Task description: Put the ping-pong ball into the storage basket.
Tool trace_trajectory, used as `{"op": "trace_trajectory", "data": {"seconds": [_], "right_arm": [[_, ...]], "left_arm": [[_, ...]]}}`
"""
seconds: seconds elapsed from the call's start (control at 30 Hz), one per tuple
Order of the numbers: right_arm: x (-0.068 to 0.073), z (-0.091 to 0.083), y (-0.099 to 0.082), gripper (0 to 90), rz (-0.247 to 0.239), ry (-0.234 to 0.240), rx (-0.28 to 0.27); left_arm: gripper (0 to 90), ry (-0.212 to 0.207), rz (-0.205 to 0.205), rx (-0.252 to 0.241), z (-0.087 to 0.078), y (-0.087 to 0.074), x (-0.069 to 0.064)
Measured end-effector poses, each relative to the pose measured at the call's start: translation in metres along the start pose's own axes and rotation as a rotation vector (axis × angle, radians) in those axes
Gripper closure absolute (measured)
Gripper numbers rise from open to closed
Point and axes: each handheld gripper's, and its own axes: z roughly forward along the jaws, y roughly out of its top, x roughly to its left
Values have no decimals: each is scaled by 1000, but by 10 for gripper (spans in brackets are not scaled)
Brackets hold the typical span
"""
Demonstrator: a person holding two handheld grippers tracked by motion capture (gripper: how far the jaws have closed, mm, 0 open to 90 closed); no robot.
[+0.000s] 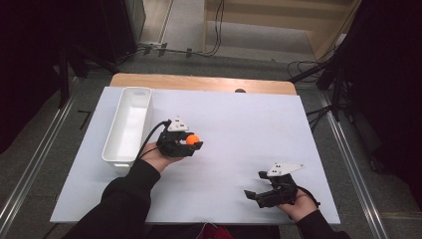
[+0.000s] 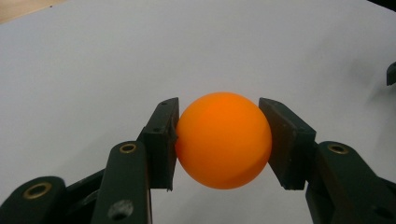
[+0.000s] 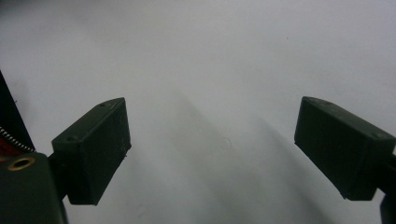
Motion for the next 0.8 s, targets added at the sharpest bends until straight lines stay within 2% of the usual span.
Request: {"op": "trace_trajectory", "data": {"seconds": [0.4, 0.43, 0.57, 0.8], "right_arm": [[0, 0, 0, 93, -1, 0, 3], [0, 0, 0, 93, -1, 1, 4], [0, 0, 0, 93, -2, 1, 4], [0, 0, 0, 93, -4, 1, 4]], "left_arm": [[500, 3, -13, 8, -4, 0, 1], [500, 3, -4, 11, -5, 1, 1], [500, 8, -13, -10, -12, 4, 1], [500, 9, -27, -17, -19, 7, 4]]}}
